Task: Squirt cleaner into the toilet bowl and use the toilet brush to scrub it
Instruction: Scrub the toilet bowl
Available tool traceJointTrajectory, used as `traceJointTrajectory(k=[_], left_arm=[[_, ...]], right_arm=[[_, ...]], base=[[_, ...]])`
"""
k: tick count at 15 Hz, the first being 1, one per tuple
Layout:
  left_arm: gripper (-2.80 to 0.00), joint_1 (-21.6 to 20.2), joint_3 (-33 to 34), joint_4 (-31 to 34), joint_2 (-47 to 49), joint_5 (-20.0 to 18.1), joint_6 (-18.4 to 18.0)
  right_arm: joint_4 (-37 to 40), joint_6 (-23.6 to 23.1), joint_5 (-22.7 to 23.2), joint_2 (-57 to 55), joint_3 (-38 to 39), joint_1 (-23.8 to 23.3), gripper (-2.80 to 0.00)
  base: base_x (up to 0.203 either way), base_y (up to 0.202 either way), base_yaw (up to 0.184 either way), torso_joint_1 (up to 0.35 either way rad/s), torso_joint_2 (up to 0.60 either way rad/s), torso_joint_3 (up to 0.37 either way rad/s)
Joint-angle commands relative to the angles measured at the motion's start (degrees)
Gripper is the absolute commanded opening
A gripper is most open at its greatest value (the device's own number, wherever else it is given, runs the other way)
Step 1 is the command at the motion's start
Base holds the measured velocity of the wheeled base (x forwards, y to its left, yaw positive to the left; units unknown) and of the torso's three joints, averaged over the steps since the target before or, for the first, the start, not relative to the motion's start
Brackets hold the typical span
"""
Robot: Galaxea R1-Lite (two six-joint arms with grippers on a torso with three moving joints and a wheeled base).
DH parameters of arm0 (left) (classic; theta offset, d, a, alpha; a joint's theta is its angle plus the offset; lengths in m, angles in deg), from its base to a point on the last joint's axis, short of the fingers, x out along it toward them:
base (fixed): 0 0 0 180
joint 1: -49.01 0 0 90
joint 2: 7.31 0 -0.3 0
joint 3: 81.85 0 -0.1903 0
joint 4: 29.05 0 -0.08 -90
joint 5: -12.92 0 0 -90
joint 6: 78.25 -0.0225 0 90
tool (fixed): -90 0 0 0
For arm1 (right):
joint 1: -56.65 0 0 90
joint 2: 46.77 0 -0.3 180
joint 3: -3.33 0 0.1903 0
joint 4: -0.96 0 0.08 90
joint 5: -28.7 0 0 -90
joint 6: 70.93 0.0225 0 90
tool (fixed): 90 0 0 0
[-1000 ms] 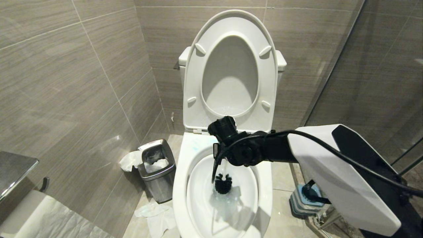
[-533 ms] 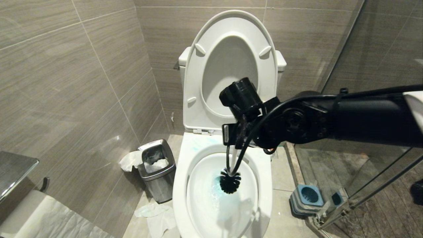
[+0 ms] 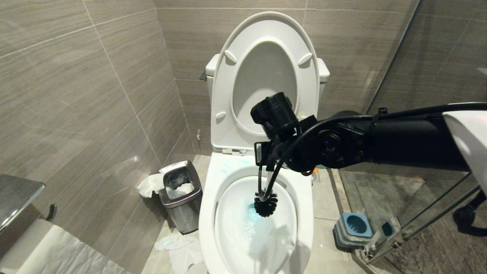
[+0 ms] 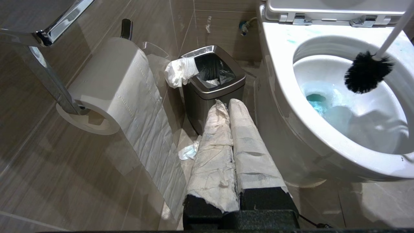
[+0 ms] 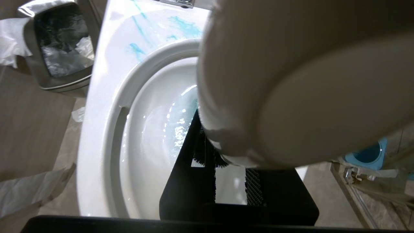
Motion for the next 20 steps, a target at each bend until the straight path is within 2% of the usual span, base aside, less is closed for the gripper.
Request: traceJointTrajectory(k=[1, 6, 13, 16, 20], left_arm=[[-2.80, -0.01, 0.09, 0.02, -0.01, 0.00, 0.02], [-2.80, -0.01, 0.12, 0.02, -0.01, 0.00, 0.08], [-2.80, -0.01, 0.09, 0.02, -0.01, 0.00, 0.02], [-2.80, -0.01, 0.09, 0.02, -0.01, 0.00, 0.02], [-2.80, -0.01, 0.09, 0.02, -0.01, 0.00, 0.02]], right_arm=[[-1.42, -0.52, -0.38, -6.44, -1.89, -0.98, -2.80], [-3.46, -0.94, -0.72, -15.94, -8.29, -2.55, -2.80], [-6.73, -1.79, -0.41, -20.21, -8.68, -2.49, -2.80], [-6.41, -1.43, -0.06, -15.24, -6.32, -1.97, -2.80], [-6.35, -1.22, 0.04, -0.31, 3.76, 1.11, -2.80]], base=[[0.000, 0.000, 0.000, 0.000, 0.00, 0.000], [0.000, 0.000, 0.000, 0.000, 0.00, 0.000], [0.000, 0.000, 0.000, 0.000, 0.00, 0.000], [0.000, 0.000, 0.000, 0.000, 0.00, 0.000], [0.000, 0.000, 0.000, 0.000, 0.00, 0.000]])
